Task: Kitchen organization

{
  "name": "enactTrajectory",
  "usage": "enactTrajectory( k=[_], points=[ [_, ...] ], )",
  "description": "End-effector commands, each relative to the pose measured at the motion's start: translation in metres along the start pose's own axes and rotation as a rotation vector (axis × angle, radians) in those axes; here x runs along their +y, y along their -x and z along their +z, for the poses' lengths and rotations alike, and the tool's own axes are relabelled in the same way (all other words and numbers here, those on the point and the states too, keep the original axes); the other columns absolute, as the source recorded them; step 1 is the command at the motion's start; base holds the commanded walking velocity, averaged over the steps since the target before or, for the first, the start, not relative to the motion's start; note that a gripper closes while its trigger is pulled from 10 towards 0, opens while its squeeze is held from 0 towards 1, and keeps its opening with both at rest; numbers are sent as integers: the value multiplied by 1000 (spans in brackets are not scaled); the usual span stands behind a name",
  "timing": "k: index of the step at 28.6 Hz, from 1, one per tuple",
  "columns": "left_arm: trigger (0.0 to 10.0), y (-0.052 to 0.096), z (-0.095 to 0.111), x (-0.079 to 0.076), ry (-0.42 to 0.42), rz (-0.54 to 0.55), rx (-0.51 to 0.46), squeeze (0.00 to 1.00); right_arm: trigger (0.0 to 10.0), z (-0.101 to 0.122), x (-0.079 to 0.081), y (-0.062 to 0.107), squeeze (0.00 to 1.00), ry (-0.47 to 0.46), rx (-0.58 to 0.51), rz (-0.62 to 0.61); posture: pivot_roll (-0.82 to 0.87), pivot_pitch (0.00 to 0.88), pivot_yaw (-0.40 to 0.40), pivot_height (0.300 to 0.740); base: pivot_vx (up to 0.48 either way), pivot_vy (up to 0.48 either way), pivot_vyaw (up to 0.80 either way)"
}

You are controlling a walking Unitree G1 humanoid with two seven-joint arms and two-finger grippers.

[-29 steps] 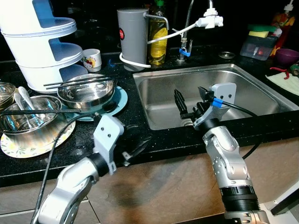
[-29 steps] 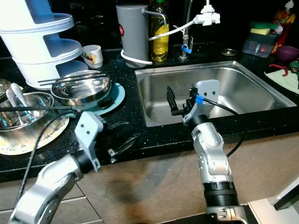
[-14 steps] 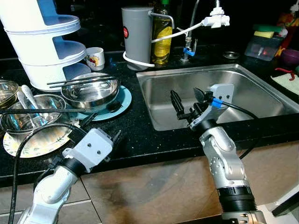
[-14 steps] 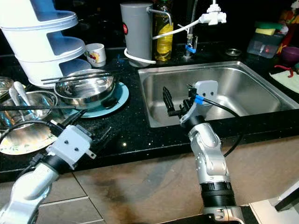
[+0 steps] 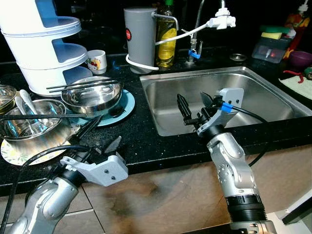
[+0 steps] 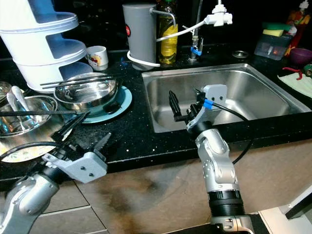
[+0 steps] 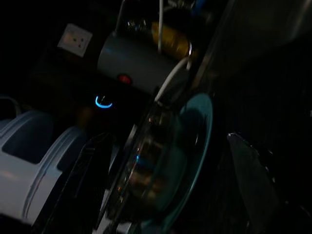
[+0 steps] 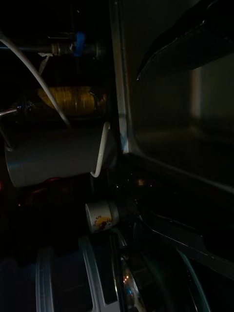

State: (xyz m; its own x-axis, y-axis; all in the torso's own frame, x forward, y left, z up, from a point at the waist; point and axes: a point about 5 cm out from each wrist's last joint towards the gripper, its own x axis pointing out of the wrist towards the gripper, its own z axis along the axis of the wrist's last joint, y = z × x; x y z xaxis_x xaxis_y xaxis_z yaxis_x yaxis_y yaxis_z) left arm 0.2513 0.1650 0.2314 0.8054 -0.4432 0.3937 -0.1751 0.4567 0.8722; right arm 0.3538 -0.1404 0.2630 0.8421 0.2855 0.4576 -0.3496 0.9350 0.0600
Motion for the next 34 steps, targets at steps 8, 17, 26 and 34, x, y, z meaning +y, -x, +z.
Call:
enactTrajectory(
  k=[8, 17, 26, 34],
  points=[
    [10000, 8, -21, 16, -154, 92, 143, 0, 10000, 0, 8, 0, 0, -37, 11, 53, 25, 179, -11, 740, 0, 0, 0],
    [10000, 15, -33, 29, -216, 161, 256, 0, 10000, 1, 24, -1, 0, -54, 20, 177, 24, 179, -11, 740, 0, 0, 0],
    [10000, 13, -50, 26, -231, 127, 328, 0, 10000, 5, 50, 4, 0, -106, 49, 424, 31, 182, -14, 740, 0, 0, 0],
    [10000, 0, -53, 23, -207, 110, 305, 0, 10000, 9, 68, 15, 0, -111, 72, 617, 28, 176, -12, 740, 0, 0, 0]
  ],
)
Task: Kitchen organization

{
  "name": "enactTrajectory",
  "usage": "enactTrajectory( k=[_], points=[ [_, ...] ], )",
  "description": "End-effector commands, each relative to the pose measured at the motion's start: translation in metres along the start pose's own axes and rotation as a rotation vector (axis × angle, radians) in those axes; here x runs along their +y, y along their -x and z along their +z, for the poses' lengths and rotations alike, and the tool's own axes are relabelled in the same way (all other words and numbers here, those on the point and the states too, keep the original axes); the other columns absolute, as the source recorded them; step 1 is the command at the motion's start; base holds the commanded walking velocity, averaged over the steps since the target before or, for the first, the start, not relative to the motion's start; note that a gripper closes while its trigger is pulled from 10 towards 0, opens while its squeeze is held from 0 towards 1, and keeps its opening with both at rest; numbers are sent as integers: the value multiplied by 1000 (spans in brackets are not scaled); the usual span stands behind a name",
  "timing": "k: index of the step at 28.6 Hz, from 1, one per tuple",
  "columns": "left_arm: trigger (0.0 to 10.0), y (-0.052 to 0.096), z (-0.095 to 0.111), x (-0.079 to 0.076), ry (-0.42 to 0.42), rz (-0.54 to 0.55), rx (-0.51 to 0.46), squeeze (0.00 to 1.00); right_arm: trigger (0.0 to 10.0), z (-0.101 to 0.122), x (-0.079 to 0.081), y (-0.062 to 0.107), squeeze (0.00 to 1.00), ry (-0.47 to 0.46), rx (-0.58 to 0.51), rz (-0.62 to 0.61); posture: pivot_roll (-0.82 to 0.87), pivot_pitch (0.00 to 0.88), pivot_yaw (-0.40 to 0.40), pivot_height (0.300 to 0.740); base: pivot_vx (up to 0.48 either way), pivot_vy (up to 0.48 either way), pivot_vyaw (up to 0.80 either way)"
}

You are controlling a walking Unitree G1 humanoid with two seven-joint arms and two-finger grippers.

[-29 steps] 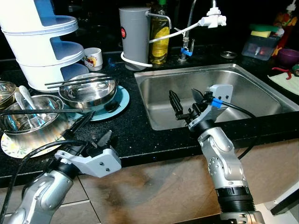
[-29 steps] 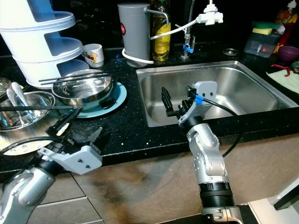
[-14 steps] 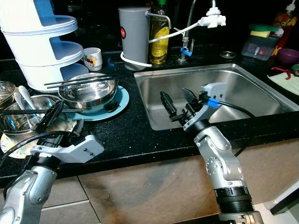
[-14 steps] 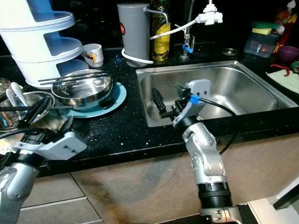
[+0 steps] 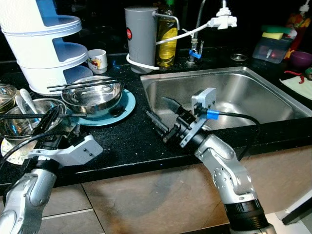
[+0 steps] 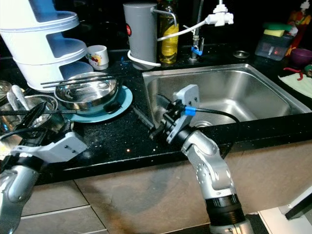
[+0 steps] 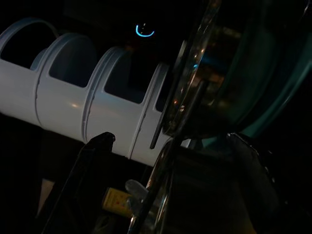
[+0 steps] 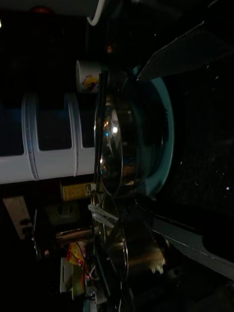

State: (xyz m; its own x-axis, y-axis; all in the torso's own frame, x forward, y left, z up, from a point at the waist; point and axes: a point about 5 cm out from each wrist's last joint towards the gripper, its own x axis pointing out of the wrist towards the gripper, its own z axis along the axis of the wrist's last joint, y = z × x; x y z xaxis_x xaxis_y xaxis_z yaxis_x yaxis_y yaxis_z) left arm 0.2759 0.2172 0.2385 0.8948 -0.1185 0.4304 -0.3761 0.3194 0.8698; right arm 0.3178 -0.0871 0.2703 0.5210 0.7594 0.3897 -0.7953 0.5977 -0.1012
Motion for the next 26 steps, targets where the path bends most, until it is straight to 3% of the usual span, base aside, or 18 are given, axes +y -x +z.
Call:
enactTrajectory(
  k=[1, 2, 3, 4, 26],
  points=[
    [10000, -2, 0, -3, -1, -25, -12, 0, 10000, -1, 7, 0, 0, -13, 10, 42, 26, 176, -11, 740, 0, 0, 0],
    [7412, -4, 0, -3, -1, -24, -13, 0, 10000, -1, 7, 0, 0, -17, 11, 48, 26, 176, -11, 740, 0, 0, 0],
    [7020, -5, 0, -3, 0, -22, -13, 0, 10000, 0, 8, 0, 0, -20, 11, 52, 26, 176, -11, 740, 0, 0, 0],
    [314, -7, 0, -3, 10, -21, -12, 0, 10000, 0, 9, 0, 0, -21, 12, 58, 25, 173, -8, 740, 0, 0, 0],
    [0, -9, 3, 1, 22, -1, -27, 0, 10000, 0, 15, 1, 0, -32, 24, 80, 25, 159, -5, 740, 0, 0, 0]
  ],
)
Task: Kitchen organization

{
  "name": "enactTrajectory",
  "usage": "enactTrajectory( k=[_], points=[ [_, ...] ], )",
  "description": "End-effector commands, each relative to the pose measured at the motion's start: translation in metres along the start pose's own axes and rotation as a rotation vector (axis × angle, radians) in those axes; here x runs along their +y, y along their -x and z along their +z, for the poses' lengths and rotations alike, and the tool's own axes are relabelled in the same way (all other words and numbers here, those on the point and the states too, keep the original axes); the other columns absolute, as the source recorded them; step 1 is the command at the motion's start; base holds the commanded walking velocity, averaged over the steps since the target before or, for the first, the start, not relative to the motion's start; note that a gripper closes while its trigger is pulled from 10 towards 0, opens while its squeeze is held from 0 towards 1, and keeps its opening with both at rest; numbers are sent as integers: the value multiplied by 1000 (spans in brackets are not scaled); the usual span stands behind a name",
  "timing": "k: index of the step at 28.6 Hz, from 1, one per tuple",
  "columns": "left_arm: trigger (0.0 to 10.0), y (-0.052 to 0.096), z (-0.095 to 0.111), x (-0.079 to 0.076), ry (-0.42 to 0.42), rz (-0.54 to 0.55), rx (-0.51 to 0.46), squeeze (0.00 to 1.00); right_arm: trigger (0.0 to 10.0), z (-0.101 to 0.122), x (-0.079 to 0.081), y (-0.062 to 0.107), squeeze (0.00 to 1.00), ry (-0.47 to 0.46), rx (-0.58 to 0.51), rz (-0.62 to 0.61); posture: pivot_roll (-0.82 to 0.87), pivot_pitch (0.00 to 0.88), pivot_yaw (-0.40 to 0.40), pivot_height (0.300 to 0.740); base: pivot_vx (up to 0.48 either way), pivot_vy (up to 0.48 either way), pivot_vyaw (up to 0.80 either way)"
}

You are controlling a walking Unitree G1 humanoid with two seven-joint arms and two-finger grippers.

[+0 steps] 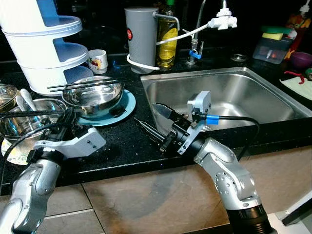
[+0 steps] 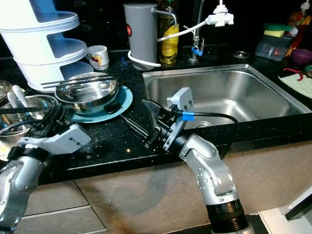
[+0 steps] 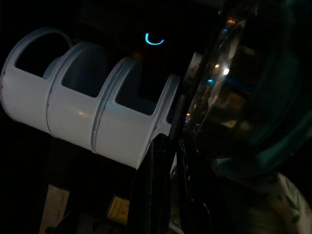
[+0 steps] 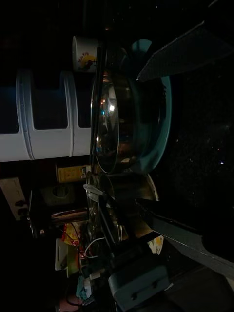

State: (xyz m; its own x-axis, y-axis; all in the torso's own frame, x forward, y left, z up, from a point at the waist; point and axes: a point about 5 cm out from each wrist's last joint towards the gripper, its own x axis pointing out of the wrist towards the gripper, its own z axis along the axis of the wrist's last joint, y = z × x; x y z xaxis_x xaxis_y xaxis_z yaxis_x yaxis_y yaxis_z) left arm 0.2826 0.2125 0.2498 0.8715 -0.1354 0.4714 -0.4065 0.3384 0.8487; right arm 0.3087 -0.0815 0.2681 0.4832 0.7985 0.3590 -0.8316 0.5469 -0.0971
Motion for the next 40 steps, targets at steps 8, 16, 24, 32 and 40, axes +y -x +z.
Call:
enactTrajectory(
  k=[8, 16, 24, 32, 40],
  points=[
    [0, 2, -3, -3, 1, -33, 0, 0, 10000, 1, 5, -1, 0, -3, -5, 18, 29, 159, -8, 740, 0, 0, 0],
    [0, -4, 2, 11, -15, 30, -28, 0, 10000, 2, 4, -1, 0, -14, -15, 9, 30, 165, -5, 740, 0, 0, 0],
    [0, -12, 12, 36, -29, 133, -77, 0, 10000, 2, 3, -1, 0, -23, -19, 9, 32, 172, -7, 740, 0, 0, 0],
    [0, -20, 18, 56, -33, 198, -99, 0, 10000, 2, 4, -1, 0, -32, -24, 12, 34, 173, -8, 740, 0, 0, 0],
    [0, -29, 23, 74, 296, 318, -102, 0, 10000, 4, 3, -2, 0, -38, -36, 9, 36, 173, -6, 740, 0, 0, 0]
  ],
)
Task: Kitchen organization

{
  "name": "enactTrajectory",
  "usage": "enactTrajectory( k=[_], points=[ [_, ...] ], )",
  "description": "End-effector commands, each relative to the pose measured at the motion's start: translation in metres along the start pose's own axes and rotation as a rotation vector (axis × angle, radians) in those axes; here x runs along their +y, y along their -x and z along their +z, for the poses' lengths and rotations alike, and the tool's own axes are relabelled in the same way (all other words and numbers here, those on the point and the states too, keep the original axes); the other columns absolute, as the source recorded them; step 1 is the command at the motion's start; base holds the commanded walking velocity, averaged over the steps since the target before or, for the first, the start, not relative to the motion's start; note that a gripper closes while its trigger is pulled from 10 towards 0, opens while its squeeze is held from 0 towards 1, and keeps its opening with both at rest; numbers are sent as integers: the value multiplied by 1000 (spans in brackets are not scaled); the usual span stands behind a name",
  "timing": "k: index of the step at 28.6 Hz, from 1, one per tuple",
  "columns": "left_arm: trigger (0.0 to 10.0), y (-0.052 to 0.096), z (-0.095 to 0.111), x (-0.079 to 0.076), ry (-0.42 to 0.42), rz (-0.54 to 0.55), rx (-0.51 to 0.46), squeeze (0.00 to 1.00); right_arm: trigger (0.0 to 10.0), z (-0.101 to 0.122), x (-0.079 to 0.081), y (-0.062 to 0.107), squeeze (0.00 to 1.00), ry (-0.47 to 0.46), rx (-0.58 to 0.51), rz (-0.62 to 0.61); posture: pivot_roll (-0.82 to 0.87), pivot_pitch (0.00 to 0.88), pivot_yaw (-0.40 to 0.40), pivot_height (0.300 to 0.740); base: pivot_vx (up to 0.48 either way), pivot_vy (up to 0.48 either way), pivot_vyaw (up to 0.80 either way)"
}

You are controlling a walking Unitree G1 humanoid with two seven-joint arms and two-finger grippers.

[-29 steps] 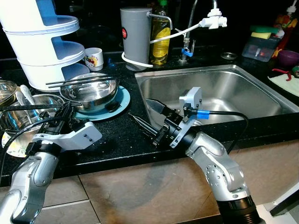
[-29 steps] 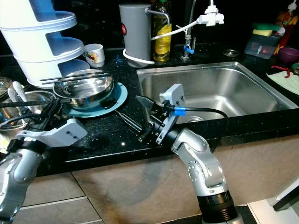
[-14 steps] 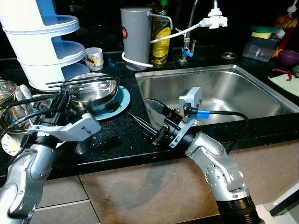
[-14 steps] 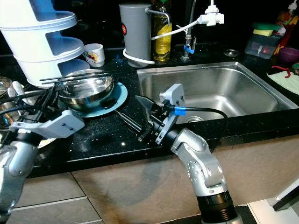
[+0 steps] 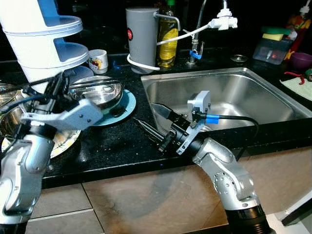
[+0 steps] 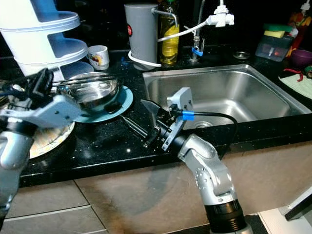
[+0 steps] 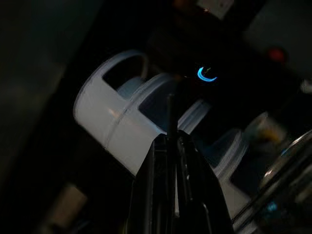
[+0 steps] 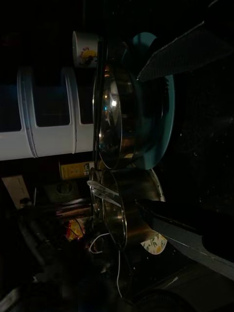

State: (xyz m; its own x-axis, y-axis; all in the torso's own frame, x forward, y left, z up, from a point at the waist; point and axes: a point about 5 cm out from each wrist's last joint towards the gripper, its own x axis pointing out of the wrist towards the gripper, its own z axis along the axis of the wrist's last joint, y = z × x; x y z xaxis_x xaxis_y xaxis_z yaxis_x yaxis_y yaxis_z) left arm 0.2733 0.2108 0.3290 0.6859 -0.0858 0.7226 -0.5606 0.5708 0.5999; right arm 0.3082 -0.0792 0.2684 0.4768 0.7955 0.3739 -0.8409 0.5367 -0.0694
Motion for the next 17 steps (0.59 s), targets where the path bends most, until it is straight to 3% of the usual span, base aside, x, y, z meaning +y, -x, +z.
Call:
enactTrajectory(
  k=[1, 2, 4, 7, 8, 15, 17],
  points=[
    [0, -3, 2, 4, 159, 34, 7, 0, 10000, 4, 2, -1, 0, -7, -22, 6, 36, 173, -6, 740, 0, 0, 0],
    [0, -3, 2, 4, 159, 34, 7, 0, 10000, 4, 2, -1, 0, -7, -22, 6, 36, 173, -6, 740, 0, 0, 0],
    [0, -8, 5, 5, 256, 52, -2, 0, 10000, 4, 1, -1, 0, -7, -24, 4, 36, 173, -6, 740, 0, 0, 0],
    [0, -11, 8, 6, 302, 71, -16, 0, 10000, 5, 2, -1, 0, -8, -27, 5, 36, 173, -6, 740, 0, 0, 0],
    [0, -17, 12, 10, 355, 101, -37, 0, 10000, 5, 2, -1, 0, -9, -29, 5, 36, 170, -2, 740, 0, 0, 0],
    [0, -31, 20, 24, 439, 159, -90, 0, 10000, 7, 2, -1, 0, -9, -36, 3, 36, 170, -2, 740, 0, 0, 0],
    [0, -36, 21, 29, 525, 171, -106, 0, 10000, 7, 2, -1, 0, -10, -42, -2, 34, 169, 4, 740, 0, 0, 0]
  ],
)
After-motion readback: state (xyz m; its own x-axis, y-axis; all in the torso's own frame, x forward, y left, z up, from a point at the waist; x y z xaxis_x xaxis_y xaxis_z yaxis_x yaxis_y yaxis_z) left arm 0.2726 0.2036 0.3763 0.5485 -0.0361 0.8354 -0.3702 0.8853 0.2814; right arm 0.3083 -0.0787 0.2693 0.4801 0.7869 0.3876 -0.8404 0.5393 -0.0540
